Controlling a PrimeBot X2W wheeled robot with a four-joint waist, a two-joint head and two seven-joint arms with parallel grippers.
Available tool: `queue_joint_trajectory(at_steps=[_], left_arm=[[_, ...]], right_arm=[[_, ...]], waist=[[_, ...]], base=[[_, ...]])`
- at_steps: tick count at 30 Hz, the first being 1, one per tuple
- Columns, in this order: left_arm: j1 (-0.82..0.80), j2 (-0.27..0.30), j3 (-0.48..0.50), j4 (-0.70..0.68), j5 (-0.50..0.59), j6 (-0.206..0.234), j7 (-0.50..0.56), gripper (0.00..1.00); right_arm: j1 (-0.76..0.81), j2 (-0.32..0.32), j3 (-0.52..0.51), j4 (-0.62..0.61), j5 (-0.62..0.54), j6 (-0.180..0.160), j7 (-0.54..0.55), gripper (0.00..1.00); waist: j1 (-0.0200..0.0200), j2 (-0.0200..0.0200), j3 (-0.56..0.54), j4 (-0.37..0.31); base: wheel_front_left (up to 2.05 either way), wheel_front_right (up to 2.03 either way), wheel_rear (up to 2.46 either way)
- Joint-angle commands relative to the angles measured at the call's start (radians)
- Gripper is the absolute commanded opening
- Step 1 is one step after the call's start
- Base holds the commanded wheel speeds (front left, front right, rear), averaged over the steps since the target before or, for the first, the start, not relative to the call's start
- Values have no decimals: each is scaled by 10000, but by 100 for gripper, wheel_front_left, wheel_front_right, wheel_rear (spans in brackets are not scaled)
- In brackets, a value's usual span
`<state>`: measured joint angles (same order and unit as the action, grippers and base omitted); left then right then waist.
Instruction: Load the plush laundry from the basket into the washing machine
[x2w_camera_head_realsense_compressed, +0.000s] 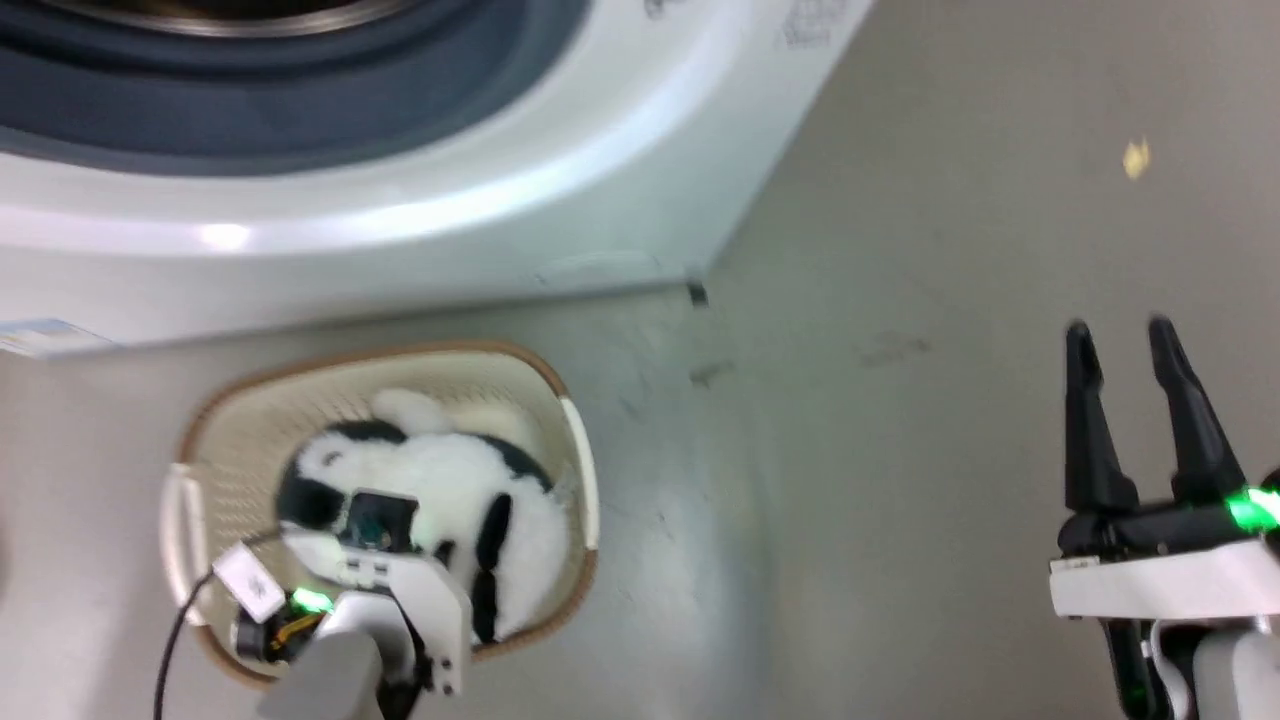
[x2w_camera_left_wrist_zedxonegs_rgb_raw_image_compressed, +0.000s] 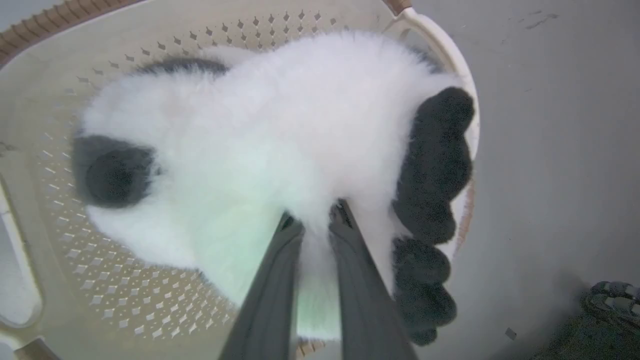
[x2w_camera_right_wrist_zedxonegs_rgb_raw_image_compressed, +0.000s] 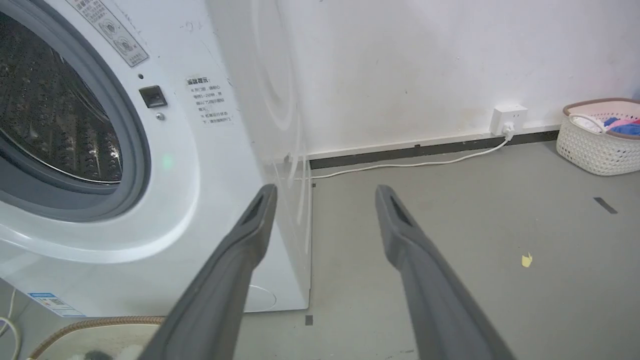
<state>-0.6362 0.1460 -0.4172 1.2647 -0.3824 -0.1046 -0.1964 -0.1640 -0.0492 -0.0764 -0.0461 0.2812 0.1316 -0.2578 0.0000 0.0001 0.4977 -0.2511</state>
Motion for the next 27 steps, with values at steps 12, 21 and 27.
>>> queue_joint_trajectory(at_steps=[12,21,27], left_arm=[[2101,19,209,-3001,-10,-75,-649,0],[3839,225,1165,-7256,638,347,-652,0],[4150,14,2085,-10079,914,350,-652,0]], right_arm=[[872,-10,-272,245,-416,-9,-40,100],[1159,-10,-230,156,-423,-9,-40,100],[1021,-10,-221,8,-393,-9,-40,100]], waist=[[0,-1,-2897,1595],[0,-1,-3290,1635],[0,-1,-2799,1451]], base=[[0,0,0],[0,0,0],[0,0,0]])
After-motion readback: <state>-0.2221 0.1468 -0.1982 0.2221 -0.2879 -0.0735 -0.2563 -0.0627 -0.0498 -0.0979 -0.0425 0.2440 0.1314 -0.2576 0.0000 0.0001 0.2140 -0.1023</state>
